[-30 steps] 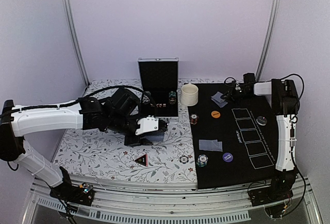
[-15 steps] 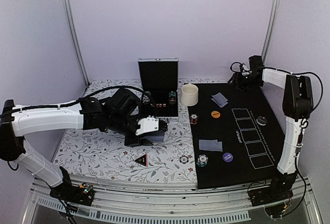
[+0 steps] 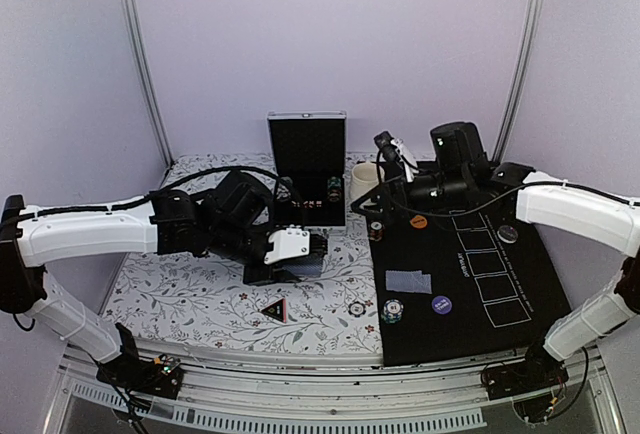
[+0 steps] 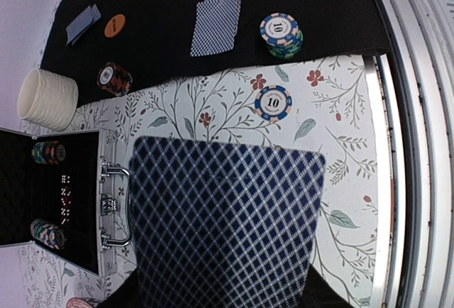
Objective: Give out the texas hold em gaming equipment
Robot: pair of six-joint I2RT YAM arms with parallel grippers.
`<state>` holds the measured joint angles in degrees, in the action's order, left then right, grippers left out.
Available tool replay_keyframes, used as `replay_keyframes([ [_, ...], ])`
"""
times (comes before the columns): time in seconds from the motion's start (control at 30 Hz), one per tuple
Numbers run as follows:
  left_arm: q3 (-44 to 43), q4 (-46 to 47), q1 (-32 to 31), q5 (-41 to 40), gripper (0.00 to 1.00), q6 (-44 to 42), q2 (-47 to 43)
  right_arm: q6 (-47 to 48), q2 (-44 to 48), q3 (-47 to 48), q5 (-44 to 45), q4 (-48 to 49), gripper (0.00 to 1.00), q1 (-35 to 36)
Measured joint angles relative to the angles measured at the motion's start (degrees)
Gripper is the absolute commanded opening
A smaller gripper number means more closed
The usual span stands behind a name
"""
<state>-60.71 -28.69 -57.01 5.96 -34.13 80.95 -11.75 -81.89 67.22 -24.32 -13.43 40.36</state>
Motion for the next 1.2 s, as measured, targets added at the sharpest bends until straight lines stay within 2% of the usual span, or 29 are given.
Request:
replay_keyframes([
  [0.1, 0.0, 0.3, -0.2, 0.0, 0.49, 0.1, 0.0, -5.9, 0.4, -9.3, -4.0, 6.6, 0.84, 2.8],
  [0.17, 0.0, 0.7, -0.2, 0.0, 0.49, 0.2, -0.1, -9.2, -0.1, -12.2, -5.9, 9.0, 0.86, 4.4],
  [0.43, 0.0, 1.6, -0.3, -0.6, 0.49, 0.2, -0.7, -17.5, -2.4, -14.0, -11.1, 24.0, 0.87, 10.2],
  [0.7, 0.0, 2.1, -0.4, -0.5, 0.49, 0.5, -0.7, -20.6, -10.8, -12.2, -11.6, 26.9, 0.85, 10.8],
  [0.83, 0.0, 2.5, -0.4, -0.4, 0.49, 0.6, -0.8, -20.6, -13.1, -10.8, -11.9, 26.9, 0.78, 11.0],
  [1.07, 0.0, 2.6, -0.4, -0.3, 0.47, 0.8, -0.8, -19.9, -13.4, -9.2, -8.8, 23.4, 0.55, 11.1],
  [1.2, 0.0, 2.4, -0.4, -0.7, 0.46, 0.9, -0.8, -18.6, -13.0, -8.2, -7.1, 20.6, 0.50, 11.5],
])
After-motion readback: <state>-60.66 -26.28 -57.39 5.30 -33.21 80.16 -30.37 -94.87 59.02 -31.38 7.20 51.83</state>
